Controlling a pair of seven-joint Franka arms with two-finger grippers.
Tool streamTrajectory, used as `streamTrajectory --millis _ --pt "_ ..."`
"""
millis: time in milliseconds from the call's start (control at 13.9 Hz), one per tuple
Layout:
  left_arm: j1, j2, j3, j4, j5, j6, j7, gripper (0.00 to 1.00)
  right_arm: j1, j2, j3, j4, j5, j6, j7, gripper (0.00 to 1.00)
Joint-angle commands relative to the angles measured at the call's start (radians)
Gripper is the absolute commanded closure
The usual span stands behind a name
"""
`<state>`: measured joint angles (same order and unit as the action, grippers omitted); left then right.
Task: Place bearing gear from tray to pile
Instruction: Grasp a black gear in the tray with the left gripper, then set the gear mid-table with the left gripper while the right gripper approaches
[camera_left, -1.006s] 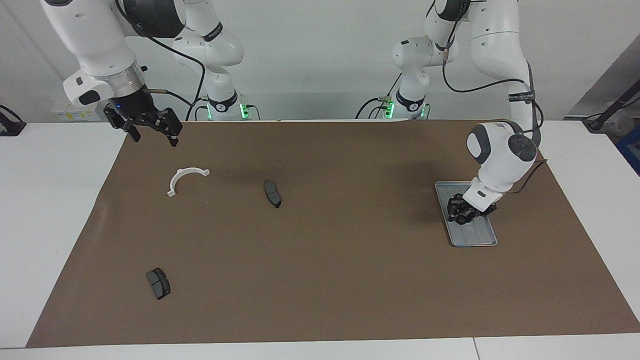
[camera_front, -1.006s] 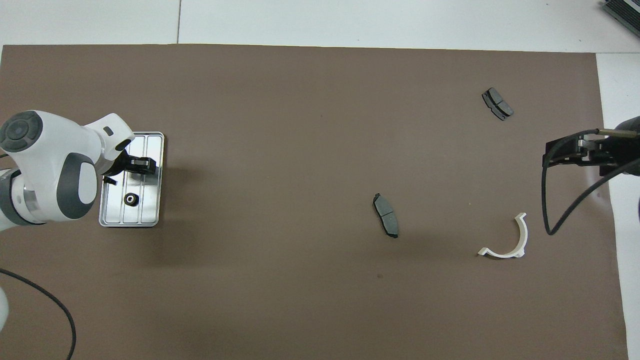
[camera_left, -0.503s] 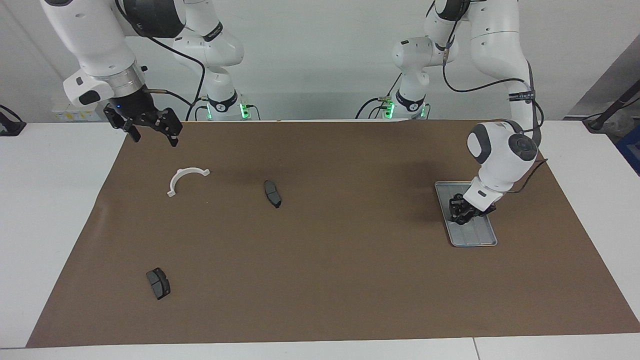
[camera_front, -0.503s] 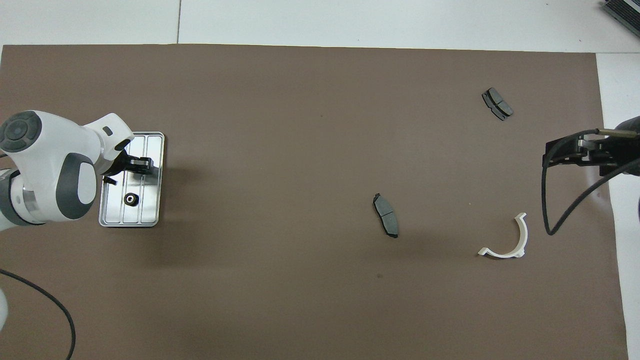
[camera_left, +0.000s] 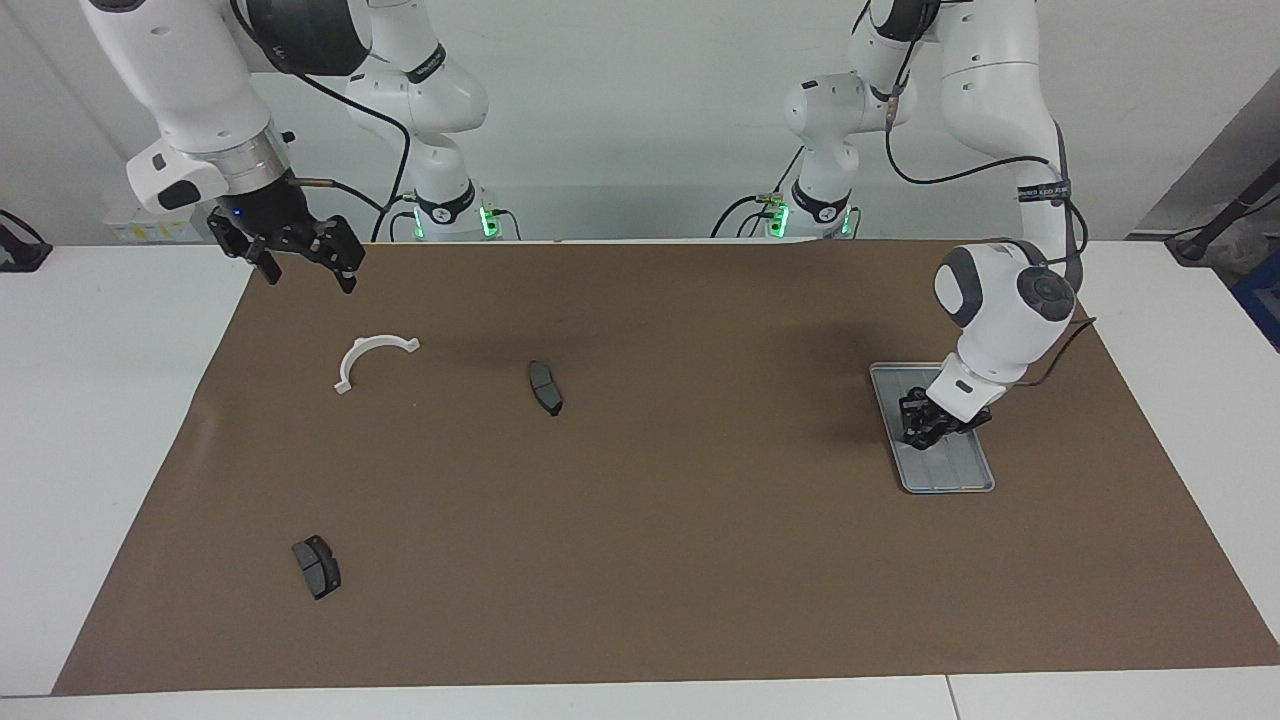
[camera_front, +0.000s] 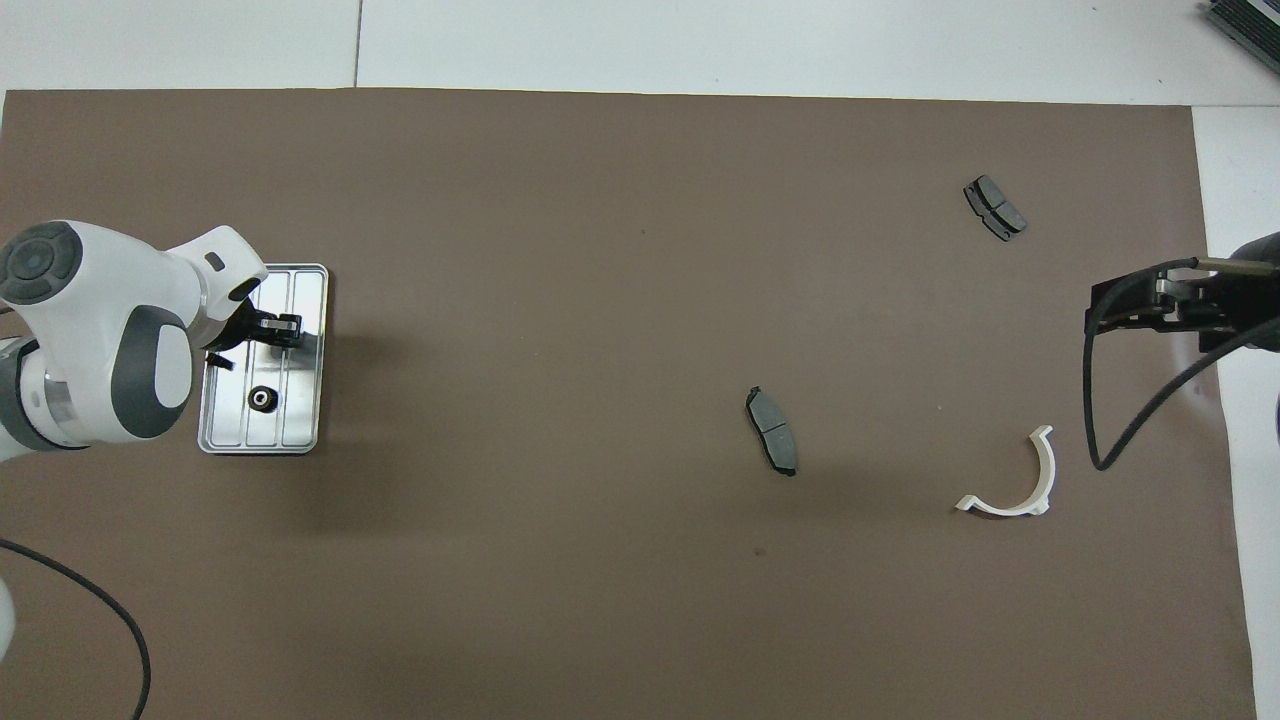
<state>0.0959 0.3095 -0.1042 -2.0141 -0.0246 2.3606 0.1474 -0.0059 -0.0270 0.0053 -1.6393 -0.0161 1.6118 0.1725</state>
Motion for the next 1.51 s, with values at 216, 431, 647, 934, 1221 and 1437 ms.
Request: streamTrajectory --millis 216,431,647,934,1221,1437 --pt "-0.021 -0.013 0.006 0.098 0.008 -0.099 -0.005 0.87 -0.008 -0.024 0.007 -0.022 0.007 -0.001 -0.025 0.0" --pt "-0.079 -0.024 0.006 0.115 0.006 -0.152 -0.092 0.87 -0.008 -0.022 0.007 -0.022 0.007 -0.001 -0.025 0.0" --pt "-0.172 -0.027 0.006 0.114 0.008 -0.167 -0.26 0.87 -0.008 -0.022 0.007 -0.022 0.007 -0.001 -0.025 0.0" --pt "-0.306 -0.033 0.001 0.113 0.005 -0.159 -0.503 0.87 -0.008 -0.024 0.007 -0.024 0.007 -0.004 -0.027 0.0" --pt "-0.441 -0.015 0.0 0.115 -0.005 -0.094 -0.678 0.87 -0.008 -0.024 0.007 -0.022 0.007 -0.004 -0.027 0.0" --pt "-0.527 0.013 0.0 0.115 -0.006 -0.031 -0.769 0.87 -0.008 -0.024 0.007 -0.022 0.007 -0.004 -0.027 0.0"
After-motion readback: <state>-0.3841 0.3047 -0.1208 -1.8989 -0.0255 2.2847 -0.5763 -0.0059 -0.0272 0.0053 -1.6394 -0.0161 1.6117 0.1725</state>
